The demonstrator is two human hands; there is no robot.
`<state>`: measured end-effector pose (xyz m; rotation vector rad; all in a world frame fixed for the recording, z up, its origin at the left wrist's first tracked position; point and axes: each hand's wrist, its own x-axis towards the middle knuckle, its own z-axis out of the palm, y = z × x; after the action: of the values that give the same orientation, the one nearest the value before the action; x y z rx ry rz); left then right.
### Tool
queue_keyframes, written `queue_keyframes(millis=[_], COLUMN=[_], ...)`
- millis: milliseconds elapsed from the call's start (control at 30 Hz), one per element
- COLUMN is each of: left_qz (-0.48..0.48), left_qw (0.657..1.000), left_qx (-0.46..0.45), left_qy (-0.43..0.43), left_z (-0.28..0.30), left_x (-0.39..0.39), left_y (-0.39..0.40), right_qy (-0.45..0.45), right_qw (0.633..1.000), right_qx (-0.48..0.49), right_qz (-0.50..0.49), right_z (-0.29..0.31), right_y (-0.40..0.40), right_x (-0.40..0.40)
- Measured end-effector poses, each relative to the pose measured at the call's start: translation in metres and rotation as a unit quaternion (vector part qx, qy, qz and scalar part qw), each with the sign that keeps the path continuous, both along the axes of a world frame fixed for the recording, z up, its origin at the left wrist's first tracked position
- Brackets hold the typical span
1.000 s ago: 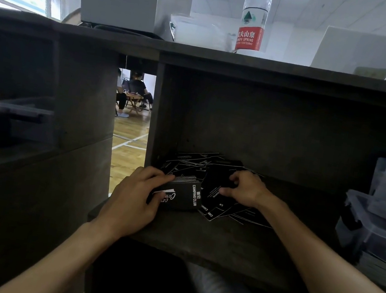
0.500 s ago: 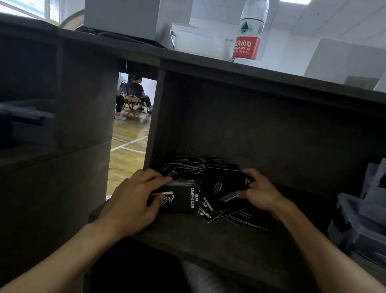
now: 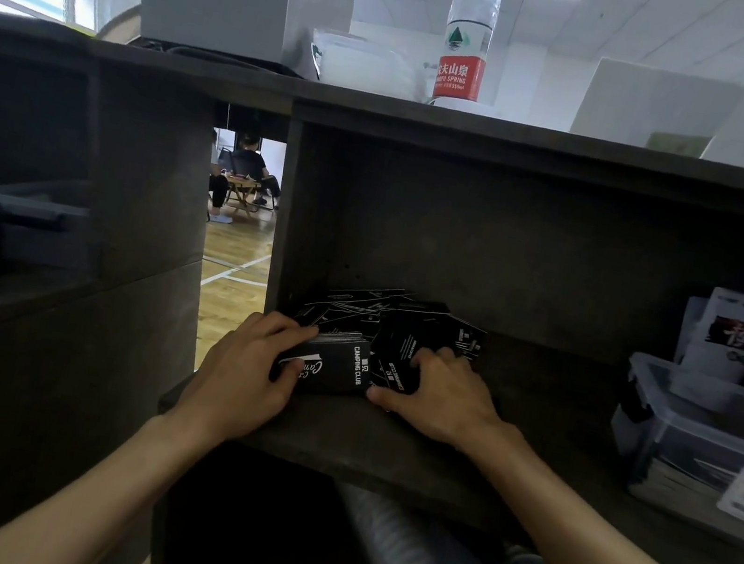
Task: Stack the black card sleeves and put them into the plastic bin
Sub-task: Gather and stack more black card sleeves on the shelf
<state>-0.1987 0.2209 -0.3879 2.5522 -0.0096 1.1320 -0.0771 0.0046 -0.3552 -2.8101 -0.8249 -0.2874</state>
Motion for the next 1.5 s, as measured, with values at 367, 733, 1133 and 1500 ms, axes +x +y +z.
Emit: queue_keyframes(millis=[367,733,1133,1500], left_qz=[0.0,0.005,-0.009,0.023], left_qw=[1.0,1.0,1.0,1.0], left_qx=[-0.002,0.001,-0.007,0.008], left_qy=[0.0,0.01,-0.018,0.001], left_z=[-0.001,-0.001,-0.001,0.0], left_x=[0.0,0.001,0.001,0.0], left_y=[0.0,0.0,0.0,0.0], right_qy=[-0.117,0.134,0.014,-0.022], right_qw=[0.959,0.851,0.98,0.986], right_qx=[0.238,0.494,0.183,-0.089], right_qz=[0.099,0.116,0.073,0.137], right_z=[0.023,-0.004,-0.001,0.008], right_y=[-0.048,-0.026,-0.008,-0.024], right_x=[-0.001,-0.018,0.001,0.008])
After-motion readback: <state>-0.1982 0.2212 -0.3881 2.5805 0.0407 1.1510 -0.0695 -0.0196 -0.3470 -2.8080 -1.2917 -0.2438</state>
